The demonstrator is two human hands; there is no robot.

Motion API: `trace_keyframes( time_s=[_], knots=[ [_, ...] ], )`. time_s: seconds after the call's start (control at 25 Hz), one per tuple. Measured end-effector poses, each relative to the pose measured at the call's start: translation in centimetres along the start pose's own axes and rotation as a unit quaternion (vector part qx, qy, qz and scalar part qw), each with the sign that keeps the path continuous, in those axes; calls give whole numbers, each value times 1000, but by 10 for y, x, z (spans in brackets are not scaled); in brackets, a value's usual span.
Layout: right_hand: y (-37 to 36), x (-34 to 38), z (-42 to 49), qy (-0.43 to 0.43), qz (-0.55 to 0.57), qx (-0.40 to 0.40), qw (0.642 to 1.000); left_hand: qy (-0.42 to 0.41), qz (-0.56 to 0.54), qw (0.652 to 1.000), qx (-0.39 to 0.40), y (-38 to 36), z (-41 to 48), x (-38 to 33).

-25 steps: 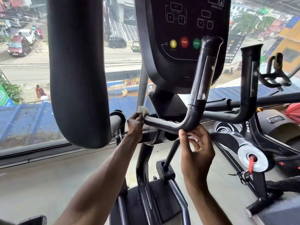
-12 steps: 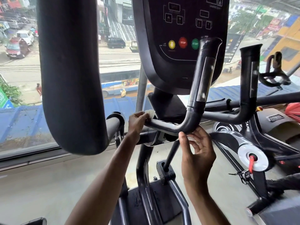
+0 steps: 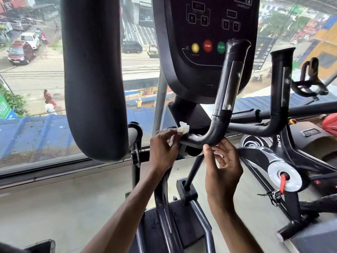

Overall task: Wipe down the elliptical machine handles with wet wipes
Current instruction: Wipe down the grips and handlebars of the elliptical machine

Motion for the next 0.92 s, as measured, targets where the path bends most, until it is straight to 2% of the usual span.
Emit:
trace_keyframes(
  time_s=[0.2,0.36,0.52,0.6,0.76,0.84,0.92],
  knots=[
    [2,-4,-1,8,-12,9,1000,-110,12,993,44,2,-5,-40],
    [4,-6,-2,19,-26,18,999,-124,101,987,-2,5,1,-38],
    [8,-6,1,21,-28,31,999,-73,10,997,30,-1,-14,-61],
    [7,-7,2,21,-28,39,999,-21,-52,998,32,-5,-16,-71],
    [6,-7,3,8,-16,40,999,97,-188,977,-8,-22,-16,-90],
    [7,-7,4,9,-16,38,999,105,-201,974,-23,-27,-19,-91],
    [8,-8,4,7,-18,40,999,58,-156,986,-7,-23,-24,-85]
  ],
)
Point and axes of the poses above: each hand's wrist, its own z-axis towards the middle knuckle, its own y-axis out of the back of the hand, x = y × z, the point moved 3 cm from there along z, towards the middle knuckle, and after that the axes turned 4 degrees about y, right-handed, at the moved point
